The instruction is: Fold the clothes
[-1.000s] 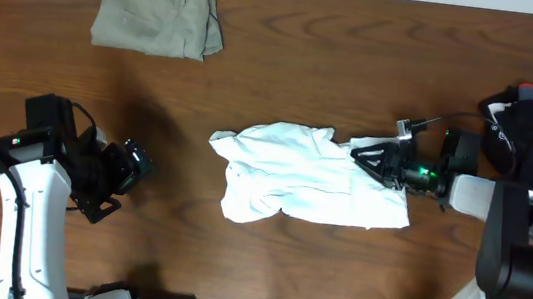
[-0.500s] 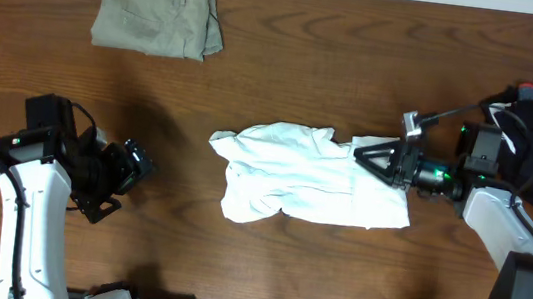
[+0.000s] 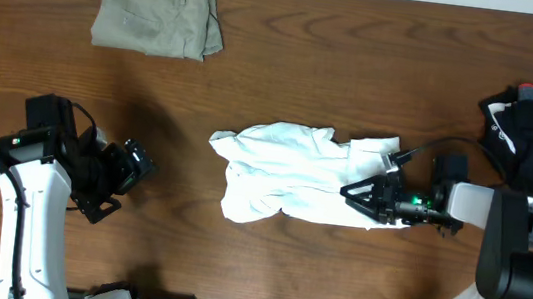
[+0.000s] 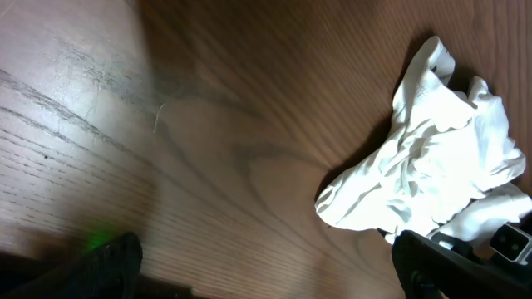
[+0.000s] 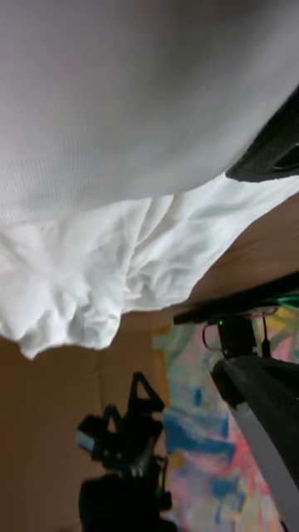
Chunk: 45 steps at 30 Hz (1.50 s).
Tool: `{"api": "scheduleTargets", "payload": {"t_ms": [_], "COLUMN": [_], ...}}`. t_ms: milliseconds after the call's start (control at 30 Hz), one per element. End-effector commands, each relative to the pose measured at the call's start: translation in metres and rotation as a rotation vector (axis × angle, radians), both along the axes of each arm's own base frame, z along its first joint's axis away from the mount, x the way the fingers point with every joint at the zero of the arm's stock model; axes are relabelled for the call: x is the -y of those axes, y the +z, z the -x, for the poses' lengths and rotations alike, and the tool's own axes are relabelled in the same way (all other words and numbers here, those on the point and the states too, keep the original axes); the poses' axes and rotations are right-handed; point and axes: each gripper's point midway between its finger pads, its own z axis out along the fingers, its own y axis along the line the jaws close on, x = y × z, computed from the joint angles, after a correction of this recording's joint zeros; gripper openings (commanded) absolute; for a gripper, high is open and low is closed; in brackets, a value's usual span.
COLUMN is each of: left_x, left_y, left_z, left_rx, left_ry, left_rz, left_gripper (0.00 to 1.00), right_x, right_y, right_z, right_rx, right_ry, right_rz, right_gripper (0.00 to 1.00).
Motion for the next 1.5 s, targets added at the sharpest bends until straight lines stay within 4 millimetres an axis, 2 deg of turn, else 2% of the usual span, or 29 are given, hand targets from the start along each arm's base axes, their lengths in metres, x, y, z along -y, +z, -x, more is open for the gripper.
{"api": "scheduleTargets", "payload": {"t_ms": [0,233,333,467,633,700,800,1100,1267,1367,1467], "left_x": [0.003,0.003,0.003,0.003,0.003,0.003,0.003,0.003,0.003,0.003,0.003], "left_y": [-0.001,-0.001,-0.001,-0.001,-0.001,-0.001,-0.001,-0.001,-0.001,-0.001,-0.001], "left_z": [0.003,0.003,0.003,0.002,0.001,0.001,0.002,0.002,0.002,0.002,0.003], "left_rx": [-0.003,-0.007,-0.007,0.000,0.003,0.002,0.000,0.000,-0.001,-0.001,-0.003], "left_ry": [-0.016,-0.015,-0.015,-0.015,-0.016,-0.016,-0.016,-0.016,-0.016,-0.016,-0.019], "left_rz": [0.011,0.012,0.012,0.010,0.009,0.009,0.010,0.010,0.010,0.010,0.011], "left_gripper": [0.98,0.98,0.98,0.98,0.98,0.98,0.98,0.98,0.98,0.98,0.98], "right_x": [-0.001,-0.003,-0.002,0.003,0.005,0.004,0.002,-0.006,-0.006,-0.006,-0.006], "right_y": [-0.031,0.006,0.037,0.073,0.092,0.093,0.087,0.038,0.013,0.011,0.025], "right_z": [0.017,0.006,-0.006,-0.030,-0.056,-0.065,-0.073,-0.095,-0.096,-0.095,-0.101], "right_rx": [-0.063,0.037,0.119,0.252,0.333,0.357,0.362,0.265,0.220,0.216,0.236], "right_ry": [0.028,0.020,0.000,-0.045,-0.096,-0.106,-0.108,-0.128,-0.132,-0.132,-0.146], "right_rz": [0.049,-0.006,0.002,0.067,0.079,0.071,0.063,0.016,0.018,0.018,0.006], "right_gripper": [0.64,0.57,0.59,0.70,0.84,0.88,0.89,0.90,0.90,0.86,0.82]}}
